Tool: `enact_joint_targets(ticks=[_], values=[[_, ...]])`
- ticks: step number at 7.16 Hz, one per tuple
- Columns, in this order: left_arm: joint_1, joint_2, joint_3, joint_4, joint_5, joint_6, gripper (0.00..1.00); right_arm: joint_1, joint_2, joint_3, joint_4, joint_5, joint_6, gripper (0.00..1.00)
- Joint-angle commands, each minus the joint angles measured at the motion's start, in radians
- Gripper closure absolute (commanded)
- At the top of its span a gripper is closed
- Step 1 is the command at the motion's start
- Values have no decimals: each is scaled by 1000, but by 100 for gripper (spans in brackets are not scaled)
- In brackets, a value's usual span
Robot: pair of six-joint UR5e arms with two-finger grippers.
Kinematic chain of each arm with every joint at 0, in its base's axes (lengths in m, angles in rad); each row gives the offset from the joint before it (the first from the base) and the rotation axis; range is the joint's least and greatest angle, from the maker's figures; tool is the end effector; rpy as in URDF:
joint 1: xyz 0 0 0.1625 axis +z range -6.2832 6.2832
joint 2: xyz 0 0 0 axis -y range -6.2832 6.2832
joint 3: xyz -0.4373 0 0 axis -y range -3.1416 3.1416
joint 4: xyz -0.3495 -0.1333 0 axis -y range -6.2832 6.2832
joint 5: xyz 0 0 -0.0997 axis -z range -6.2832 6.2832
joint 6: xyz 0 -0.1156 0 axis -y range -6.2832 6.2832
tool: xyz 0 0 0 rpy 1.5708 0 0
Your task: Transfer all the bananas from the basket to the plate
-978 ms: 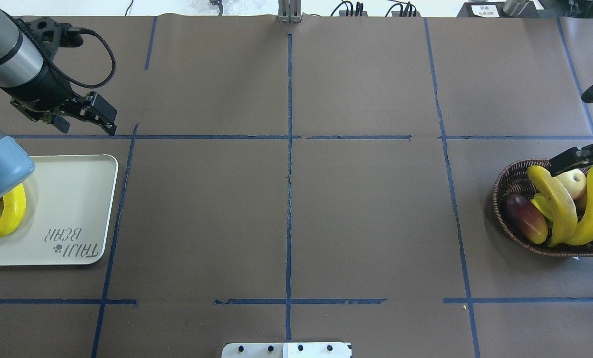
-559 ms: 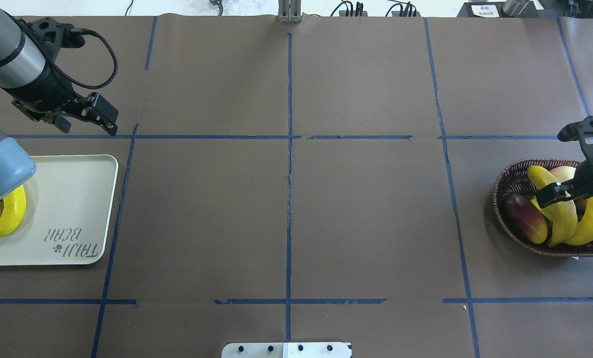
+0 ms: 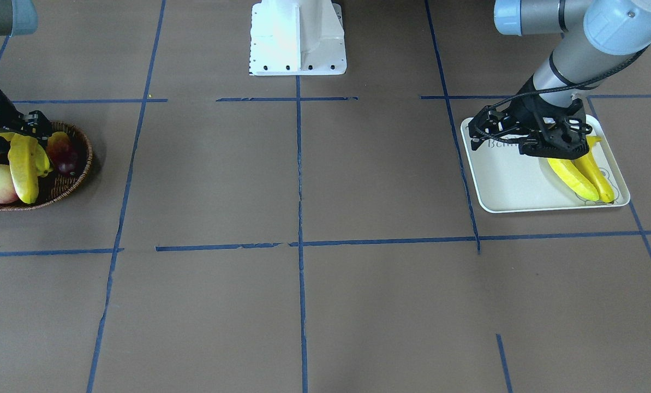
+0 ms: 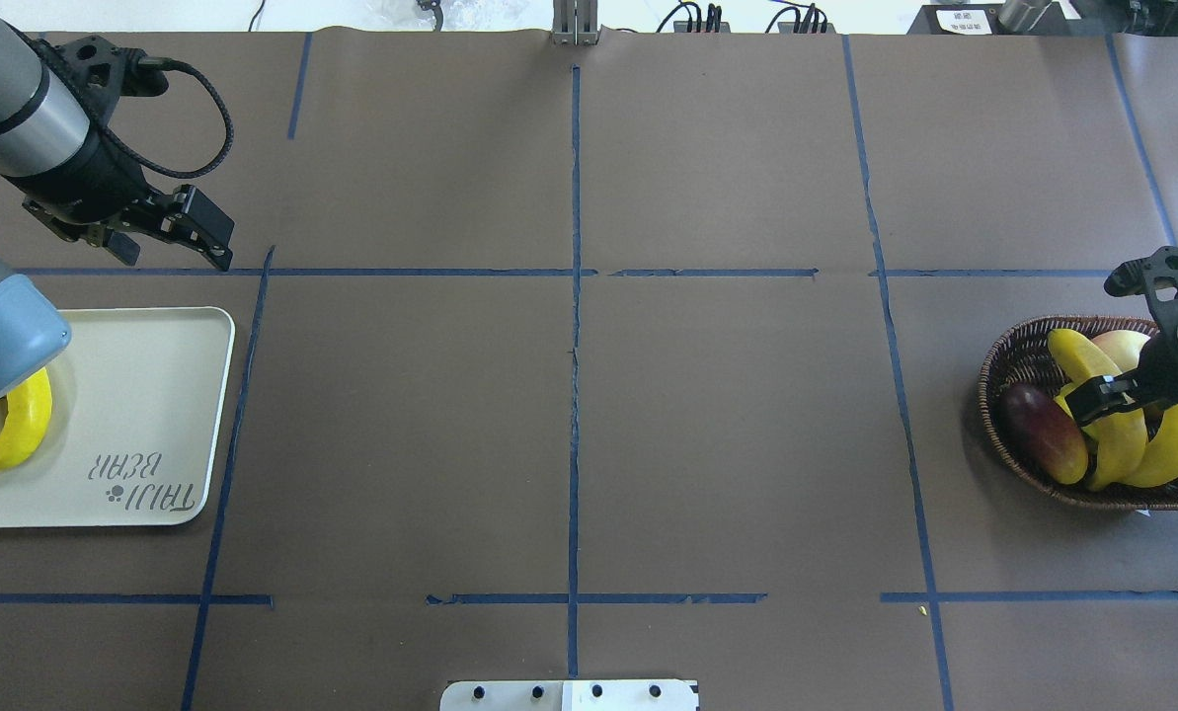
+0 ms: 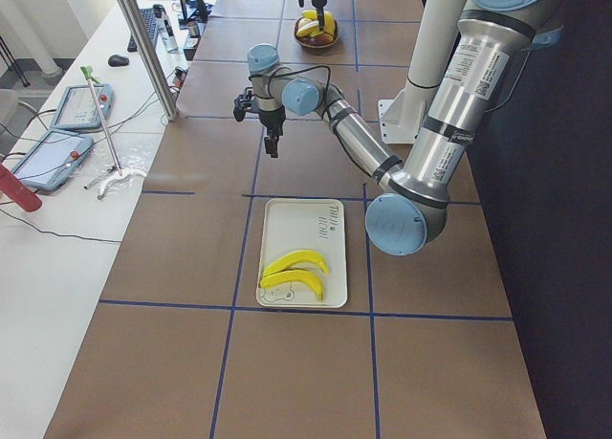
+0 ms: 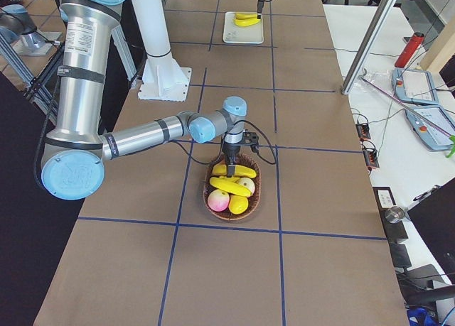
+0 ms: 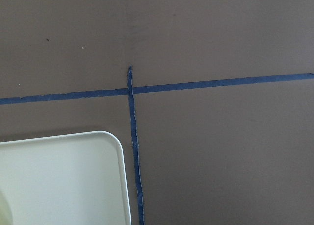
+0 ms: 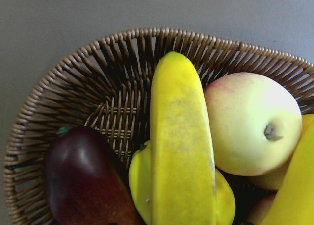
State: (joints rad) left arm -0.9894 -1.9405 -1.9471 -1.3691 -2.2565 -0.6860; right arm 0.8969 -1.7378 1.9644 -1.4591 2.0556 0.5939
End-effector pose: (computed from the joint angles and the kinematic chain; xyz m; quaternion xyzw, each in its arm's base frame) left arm 0.2498 -0.4896 0.3580 0.0123 0.4108 0.0428 0.9106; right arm -0.1850 -0.3589 0.5786 -0.0085 -0.2874 -0.0786 0.9545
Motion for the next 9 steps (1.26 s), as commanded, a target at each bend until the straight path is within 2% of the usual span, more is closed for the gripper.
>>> enact_joint_targets(ticks=[1,2,3,4,5,6,7,8,9], values=[[0,3,0,-2,0,0,0,-16,3,-16,-3,-5,0,27],[0,3,0,-2,0,2,0,-18,3,-18,-4,-5,0,39],[0,5,2,-2,0,2,0,-18,9,-16,-6,-3,-6,68],[0,5,2,-2,0,2,0,-16,11,-7,-7,-2,-9,86],[0,5,4,-2,-2,2,0,-13,9,13,-10,-2,-11,97],[0,3,4,-2,-2,0,0,19,6,42,-18,0,-19,98],[0,2,4,-2,-2,0,0,69,9,103,-97,4,-85,98],[0,0,4,-2,-2,-1,0,101,52,176,-229,8,-154,97],[2,-5,5,-2,-3,-3,0,115,134,180,-265,5,-148,97]])
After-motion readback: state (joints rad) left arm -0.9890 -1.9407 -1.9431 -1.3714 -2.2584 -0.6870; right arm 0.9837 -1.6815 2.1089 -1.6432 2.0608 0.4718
